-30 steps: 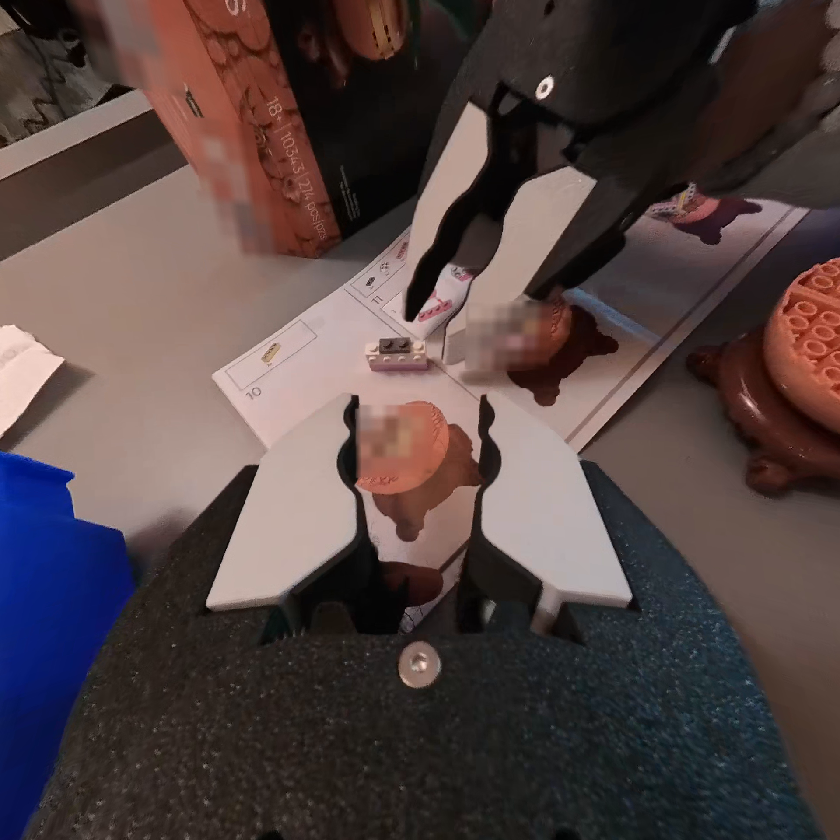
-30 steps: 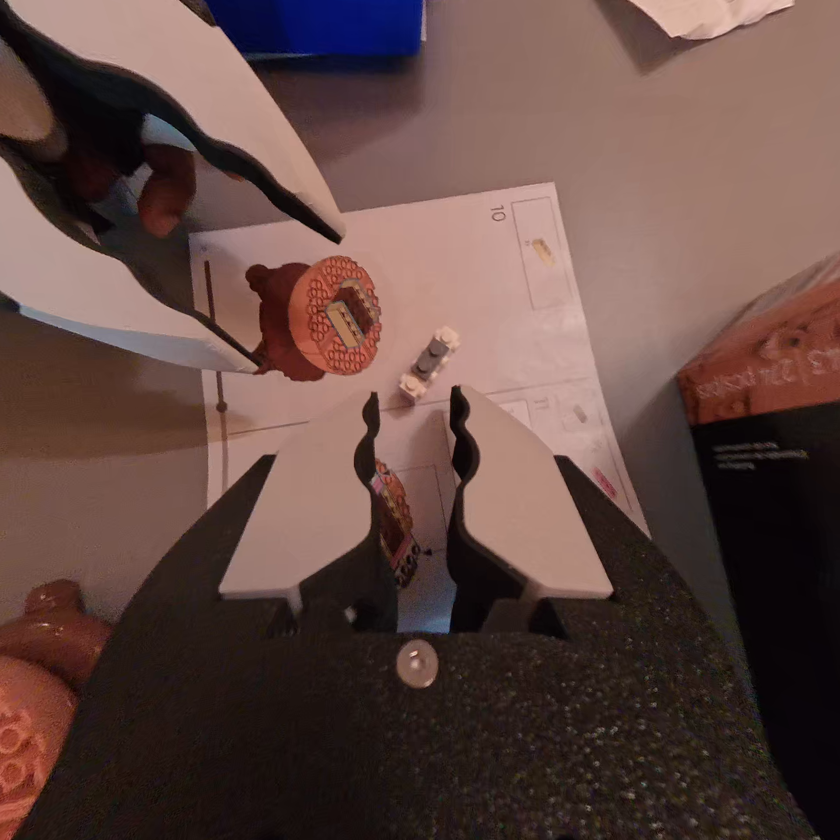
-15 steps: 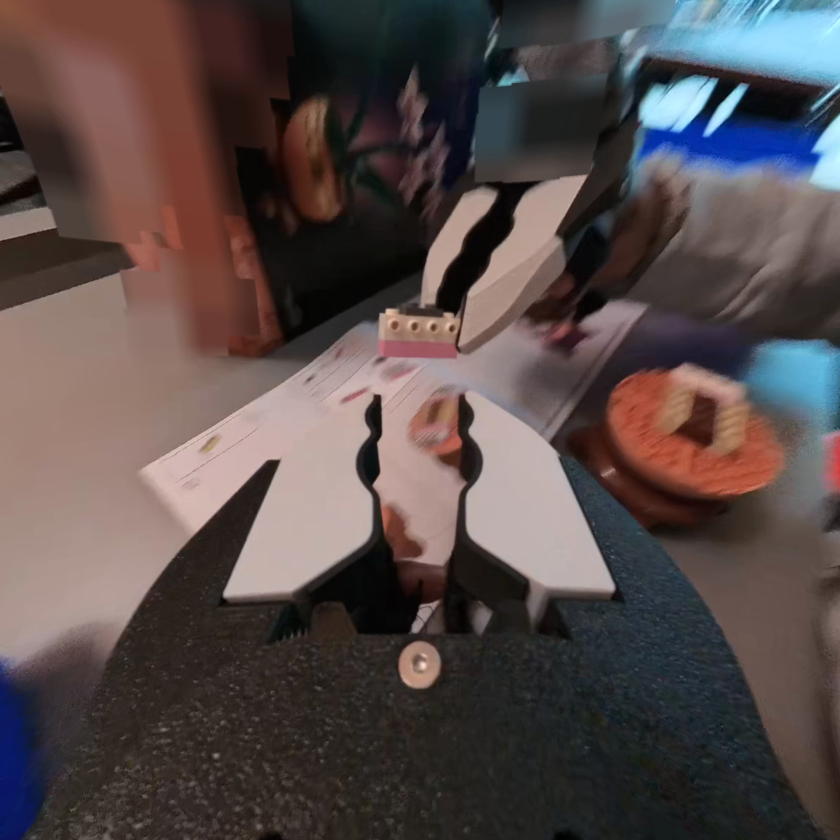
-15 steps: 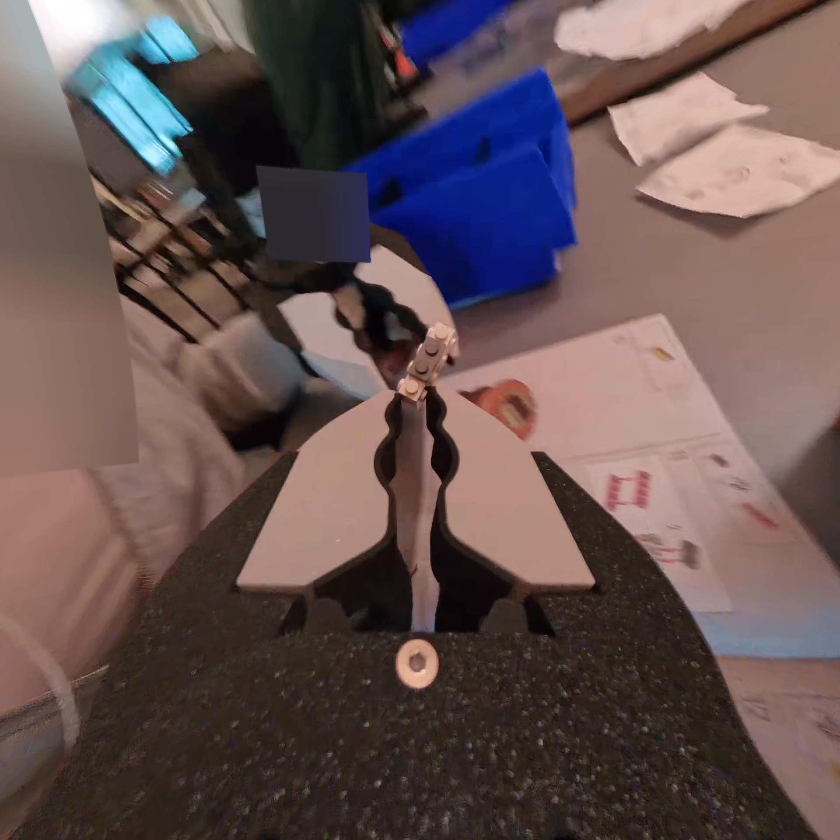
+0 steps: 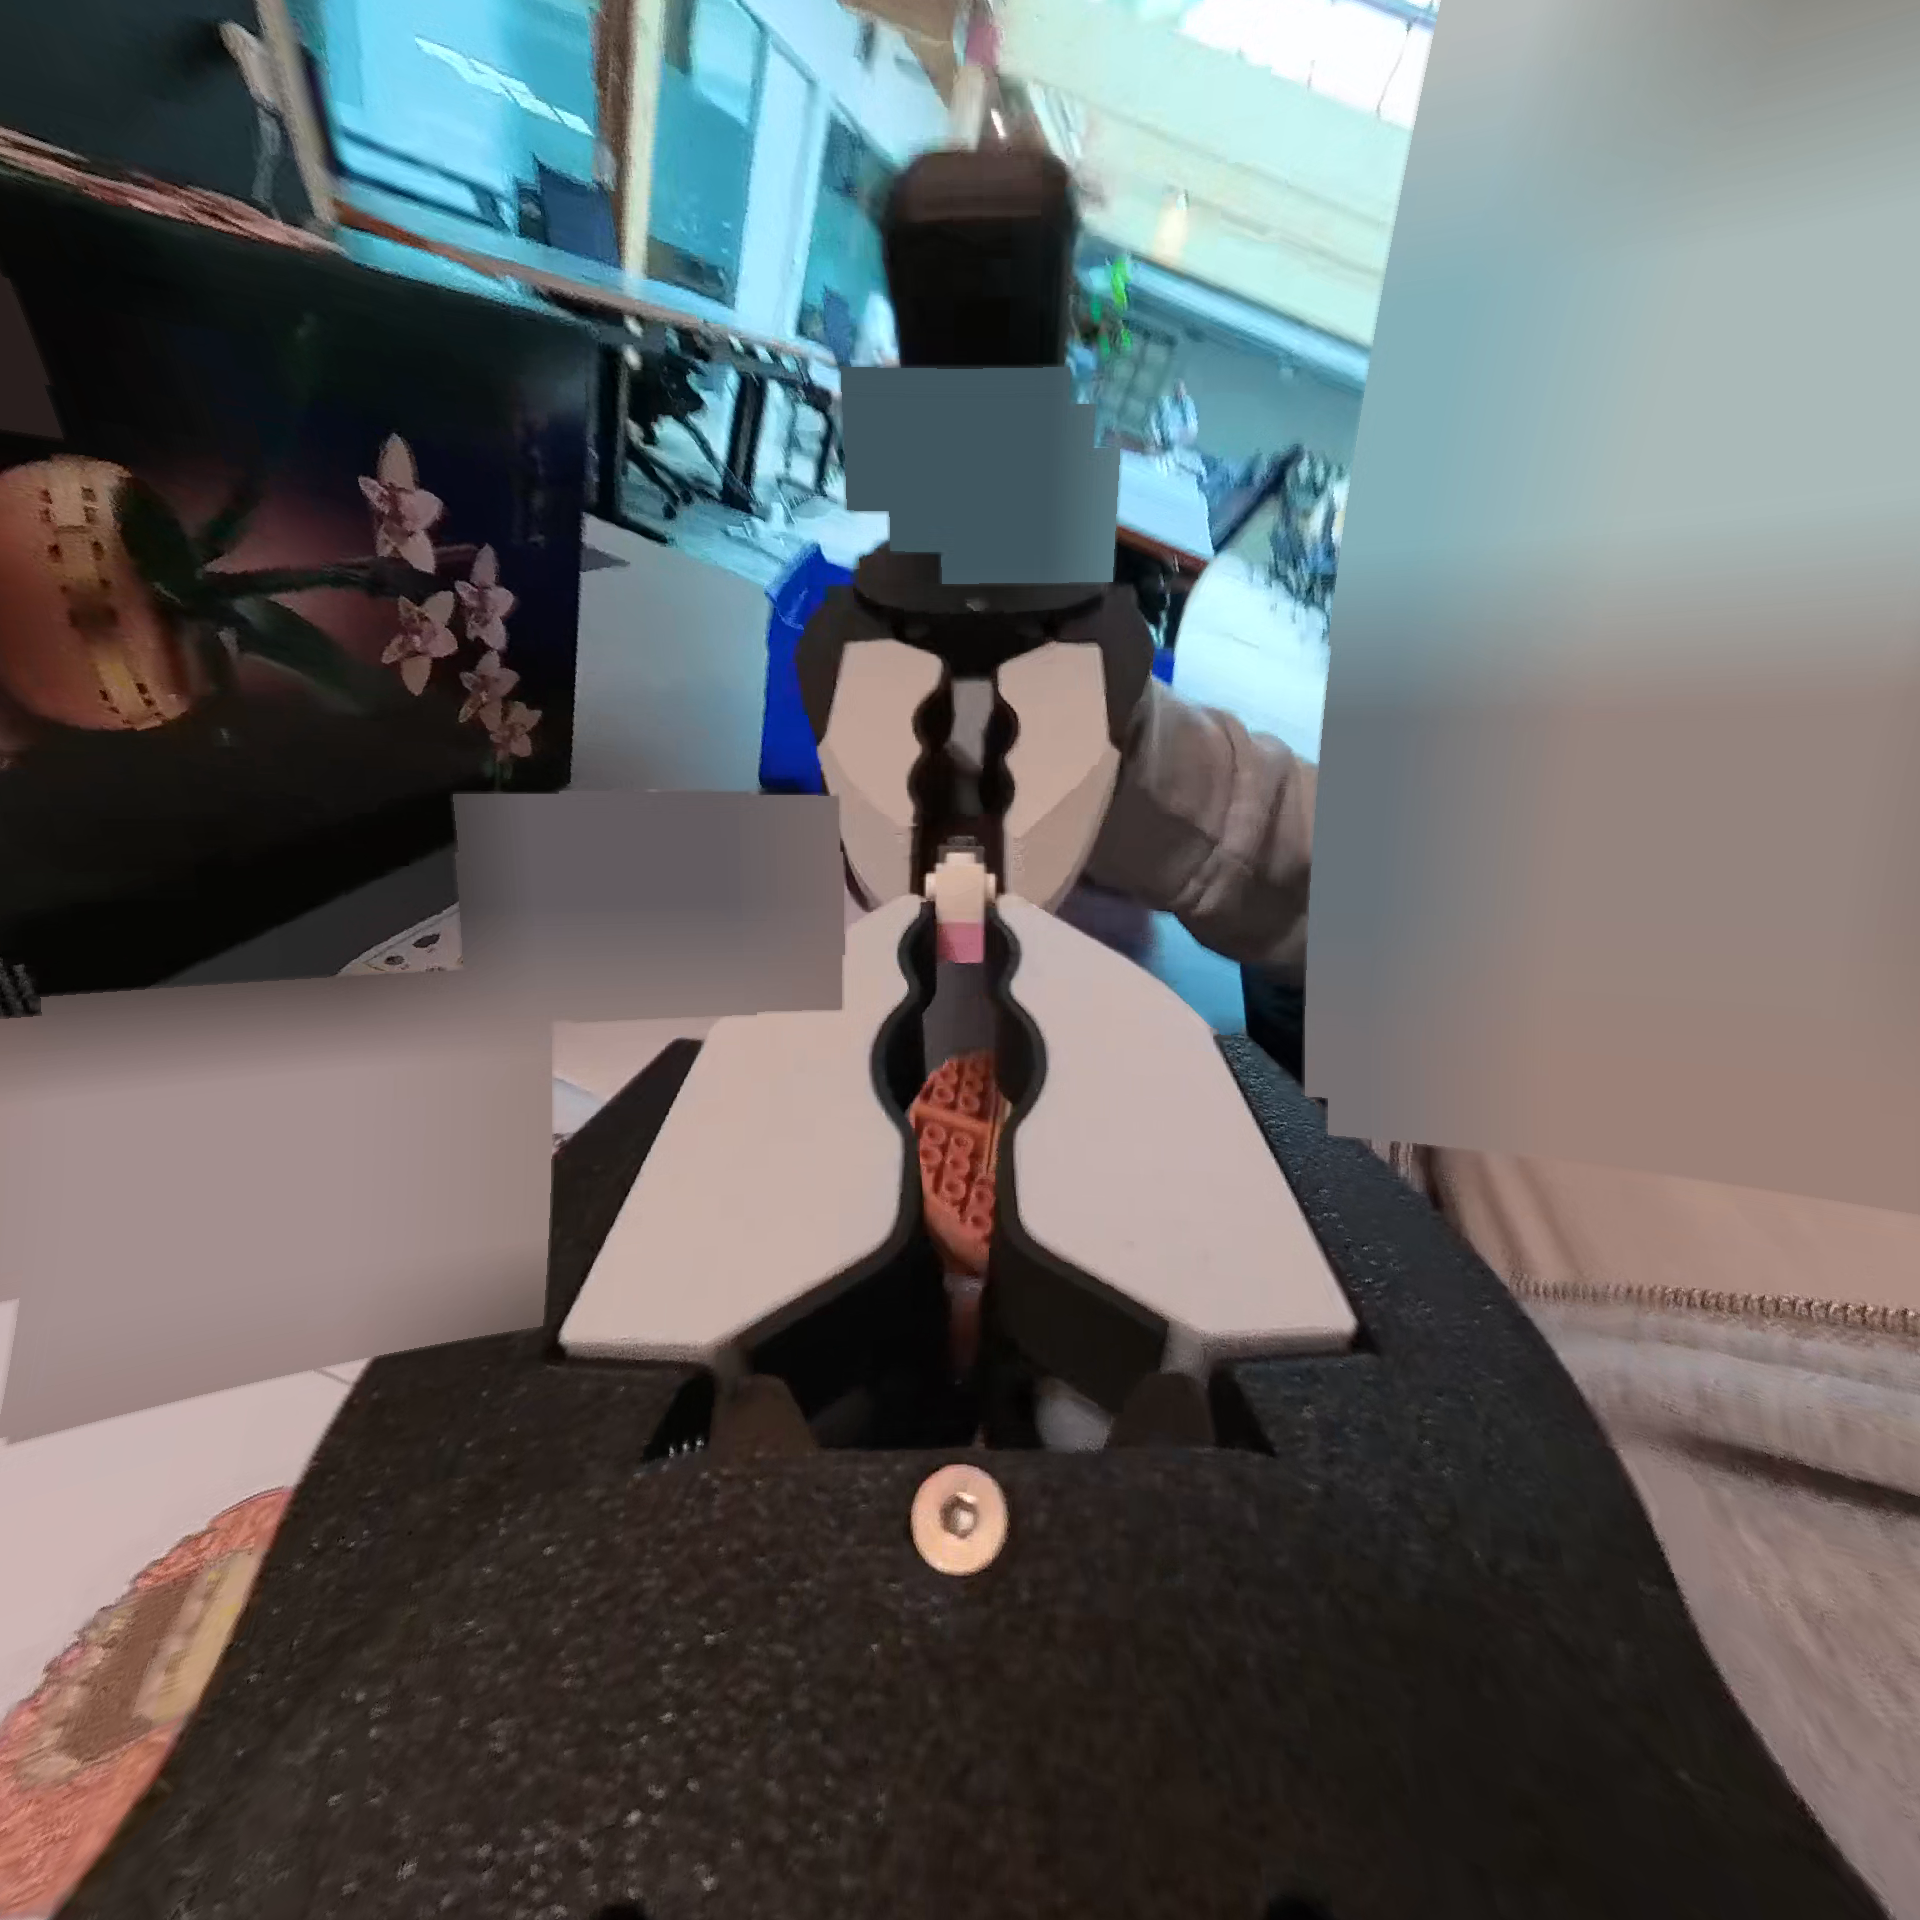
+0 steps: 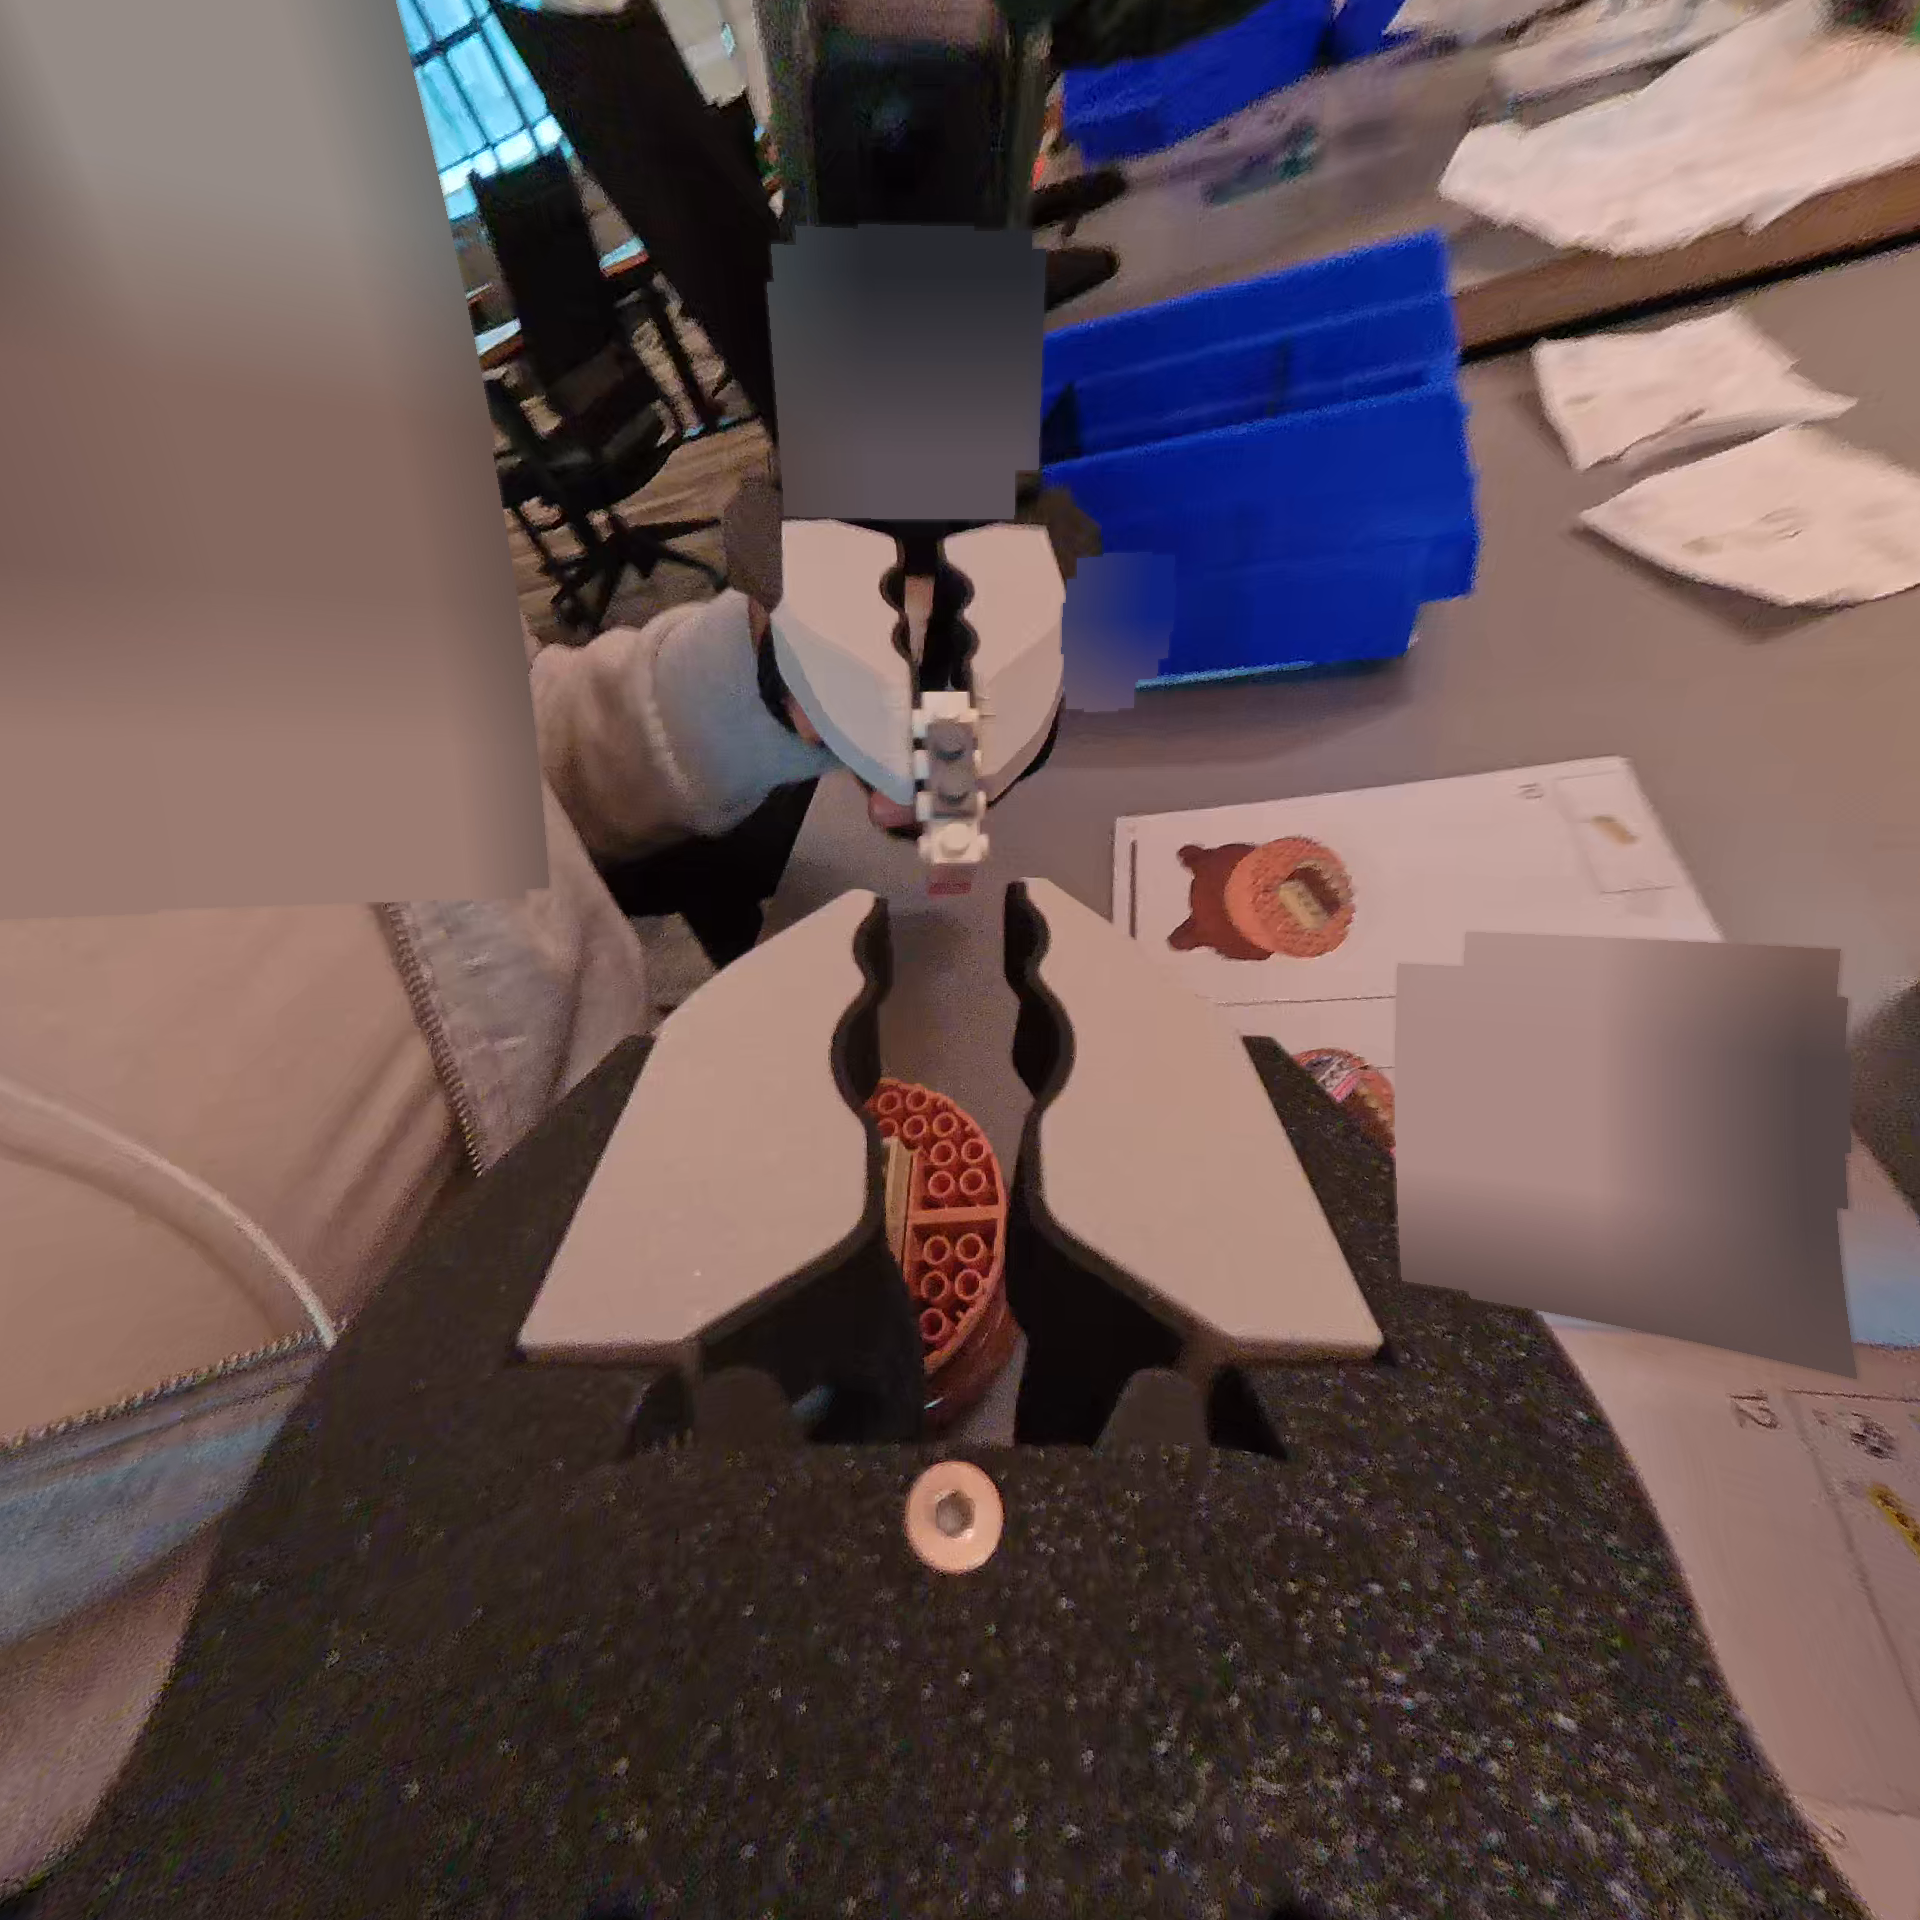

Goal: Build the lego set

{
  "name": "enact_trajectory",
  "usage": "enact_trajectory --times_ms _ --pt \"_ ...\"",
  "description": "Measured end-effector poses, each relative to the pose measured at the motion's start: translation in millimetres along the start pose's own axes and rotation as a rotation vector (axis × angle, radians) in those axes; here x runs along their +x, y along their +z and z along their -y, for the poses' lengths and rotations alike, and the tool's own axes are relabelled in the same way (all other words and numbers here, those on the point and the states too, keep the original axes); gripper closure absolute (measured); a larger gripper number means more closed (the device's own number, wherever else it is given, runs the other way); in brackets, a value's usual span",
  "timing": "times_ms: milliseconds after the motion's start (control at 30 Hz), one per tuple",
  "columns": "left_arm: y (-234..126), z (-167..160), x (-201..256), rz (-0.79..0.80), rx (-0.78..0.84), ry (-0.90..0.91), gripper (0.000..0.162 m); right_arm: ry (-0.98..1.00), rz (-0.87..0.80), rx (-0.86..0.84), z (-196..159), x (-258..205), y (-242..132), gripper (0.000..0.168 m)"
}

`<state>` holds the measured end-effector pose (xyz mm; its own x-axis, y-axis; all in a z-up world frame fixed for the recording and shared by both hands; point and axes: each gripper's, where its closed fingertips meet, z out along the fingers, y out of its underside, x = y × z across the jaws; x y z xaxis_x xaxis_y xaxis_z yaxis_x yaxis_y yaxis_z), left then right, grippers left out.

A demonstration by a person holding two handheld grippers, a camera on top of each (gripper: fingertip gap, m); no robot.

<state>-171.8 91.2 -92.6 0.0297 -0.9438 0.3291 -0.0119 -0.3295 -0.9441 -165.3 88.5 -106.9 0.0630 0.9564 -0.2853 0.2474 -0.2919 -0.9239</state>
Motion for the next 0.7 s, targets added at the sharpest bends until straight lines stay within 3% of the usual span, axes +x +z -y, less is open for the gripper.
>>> enact_trajectory --times_ms 233,400,567,700 --pt "-3.0 21.1 -5.3 0.057 0.322 -0.149 0.155 -0.03 -0.246 0.189 16.0 3.7 -1.9 0.144" --pt "7.3 19.2 1.7 0.059 0.337 -0.122 0.155 -0.007 -0.233 0.262 20.5 1.3 -7.0 0.158" --pt "14.8 2.6 8.6 0.059 0.197 -0.039 0.153 -0.013 -0.164 0.201 10.1 -7.9 -12.9 0.16" --pt "10.5 -28.3 5.6 0.103 -0.106 0.125 0.123 -0.066 -0.112 -0.13 -19.1 -10.9 -21.5 0.16"
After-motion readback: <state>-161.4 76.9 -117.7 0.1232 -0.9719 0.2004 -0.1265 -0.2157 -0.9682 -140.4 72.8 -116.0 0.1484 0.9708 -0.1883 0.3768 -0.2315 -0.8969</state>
